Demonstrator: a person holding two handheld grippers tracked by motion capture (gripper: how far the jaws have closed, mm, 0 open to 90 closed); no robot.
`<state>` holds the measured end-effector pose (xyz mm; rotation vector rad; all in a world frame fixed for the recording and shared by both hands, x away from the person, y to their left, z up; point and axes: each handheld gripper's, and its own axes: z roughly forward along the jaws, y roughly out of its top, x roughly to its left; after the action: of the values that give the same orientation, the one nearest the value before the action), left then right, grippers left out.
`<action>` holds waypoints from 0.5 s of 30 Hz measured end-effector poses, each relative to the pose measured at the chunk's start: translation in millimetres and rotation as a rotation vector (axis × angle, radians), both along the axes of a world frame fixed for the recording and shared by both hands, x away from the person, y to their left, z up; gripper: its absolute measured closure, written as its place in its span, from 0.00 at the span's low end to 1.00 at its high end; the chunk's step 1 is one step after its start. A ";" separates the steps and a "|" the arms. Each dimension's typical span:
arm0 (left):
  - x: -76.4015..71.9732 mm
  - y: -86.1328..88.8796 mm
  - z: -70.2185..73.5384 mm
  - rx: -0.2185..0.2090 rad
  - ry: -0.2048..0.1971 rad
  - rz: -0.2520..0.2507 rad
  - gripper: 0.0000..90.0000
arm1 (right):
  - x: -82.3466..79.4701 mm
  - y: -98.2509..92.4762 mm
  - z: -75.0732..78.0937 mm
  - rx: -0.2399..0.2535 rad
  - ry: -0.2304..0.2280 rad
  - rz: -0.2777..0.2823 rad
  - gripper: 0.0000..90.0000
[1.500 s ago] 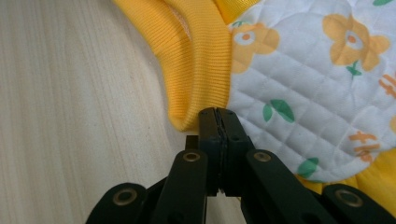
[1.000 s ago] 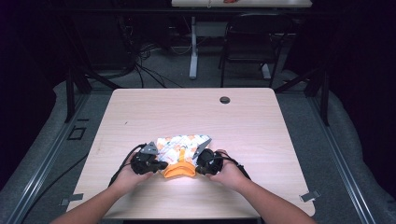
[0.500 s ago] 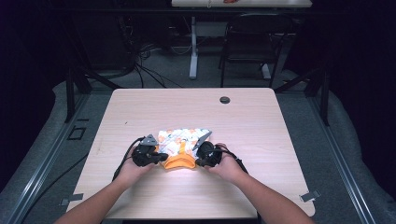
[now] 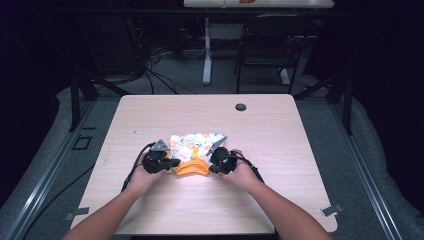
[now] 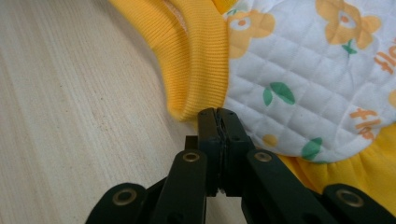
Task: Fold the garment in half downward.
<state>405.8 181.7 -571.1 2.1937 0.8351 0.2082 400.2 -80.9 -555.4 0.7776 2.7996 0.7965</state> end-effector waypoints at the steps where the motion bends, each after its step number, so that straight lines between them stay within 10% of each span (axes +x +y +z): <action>1: -0.2 -0.2 0.0 0.001 -0.001 0.000 0.99 | 0.0 0.1 0.0 0.000 0.000 0.000 0.99; 15: -5.5 5.3 10.6 -0.012 -0.006 0.005 0.96 | -4.6 -5.2 11.0 0.021 -0.010 -0.002 0.98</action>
<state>400.4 187.0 -560.5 2.1794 0.8363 0.2109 395.5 -86.1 -544.4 0.7780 2.7858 0.8285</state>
